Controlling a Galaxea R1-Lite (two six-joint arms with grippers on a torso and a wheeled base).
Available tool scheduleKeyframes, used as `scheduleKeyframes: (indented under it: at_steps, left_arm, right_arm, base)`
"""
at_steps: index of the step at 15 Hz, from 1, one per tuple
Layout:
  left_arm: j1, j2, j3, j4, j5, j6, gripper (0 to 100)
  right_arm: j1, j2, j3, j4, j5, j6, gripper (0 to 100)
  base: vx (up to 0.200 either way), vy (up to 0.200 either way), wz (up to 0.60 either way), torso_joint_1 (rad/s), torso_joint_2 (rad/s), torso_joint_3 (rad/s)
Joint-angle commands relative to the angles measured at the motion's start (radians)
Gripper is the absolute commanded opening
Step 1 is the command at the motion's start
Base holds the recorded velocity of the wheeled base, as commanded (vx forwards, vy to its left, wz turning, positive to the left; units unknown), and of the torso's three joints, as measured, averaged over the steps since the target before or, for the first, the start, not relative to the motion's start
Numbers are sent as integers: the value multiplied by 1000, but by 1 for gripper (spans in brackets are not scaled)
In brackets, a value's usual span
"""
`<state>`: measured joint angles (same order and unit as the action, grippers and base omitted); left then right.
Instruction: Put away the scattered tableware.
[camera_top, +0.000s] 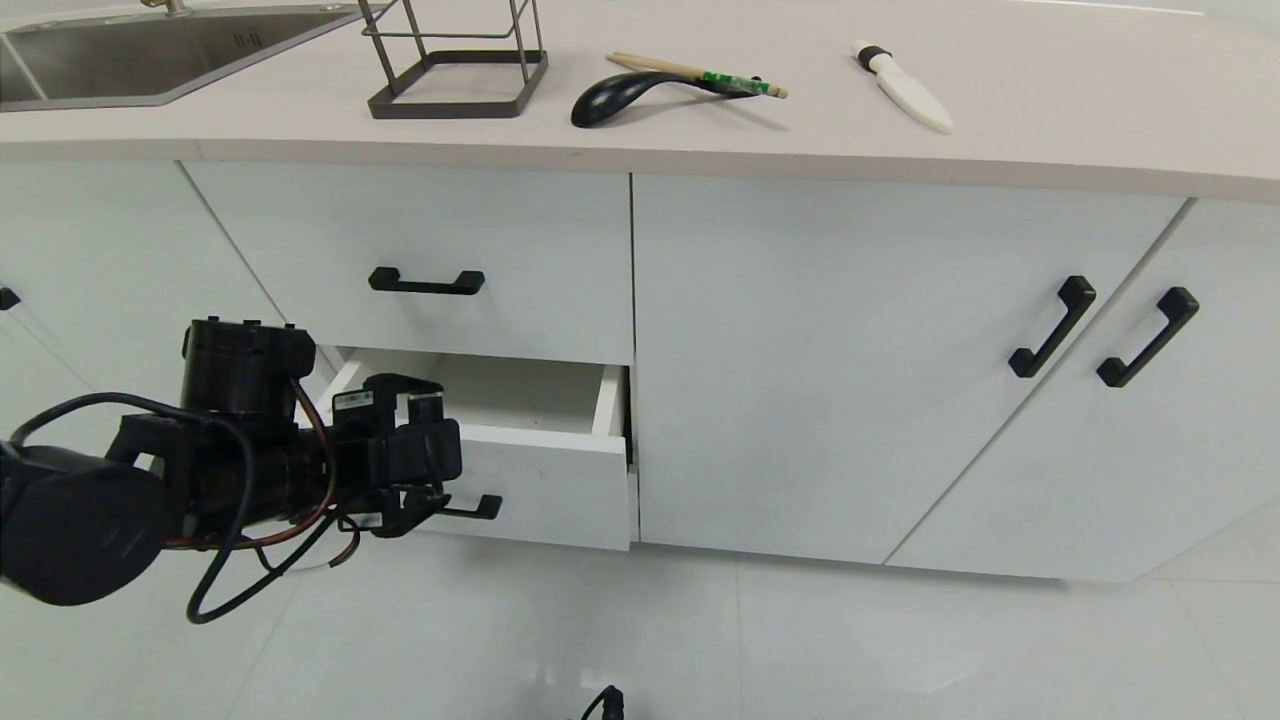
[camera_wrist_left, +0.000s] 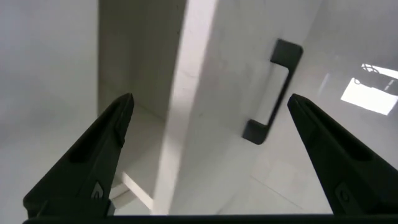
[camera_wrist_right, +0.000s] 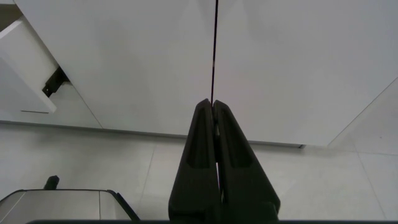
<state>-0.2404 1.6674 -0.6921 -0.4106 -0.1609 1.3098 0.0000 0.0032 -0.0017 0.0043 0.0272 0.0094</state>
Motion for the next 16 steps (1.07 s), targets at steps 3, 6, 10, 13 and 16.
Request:
scheduleKeyframes:
  at_steps: [3, 6, 10, 13, 16]
  left_arm:
    - [-25, 51, 13, -10, 0, 3, 100]
    - [-28, 34, 94, -7, 0, 2, 100]
    - [-54, -143, 302, -7, 1, -1, 100]
    - [-77, -222, 368, -5, 1, -17, 100]
    - [-111, -226, 373, -5, 3, -18, 100]
  right_arm:
    - [0, 1, 0, 0, 0, 0, 0]
    - [2, 1, 0, 0, -1, 0, 0]
    - [2, 1, 0, 0, 0, 0, 0]
    - [0, 1, 0, 0, 0, 0, 0]
    - [0, 1, 0, 0, 0, 0, 0]
  base:
    - [0, 0, 0, 0, 0, 0]
    - [0, 0, 0, 0, 0, 0]
    - [0, 0, 0, 0, 0, 0]
    - [0, 0, 0, 0, 0, 0]
    - [0, 0, 0, 0, 0, 0]
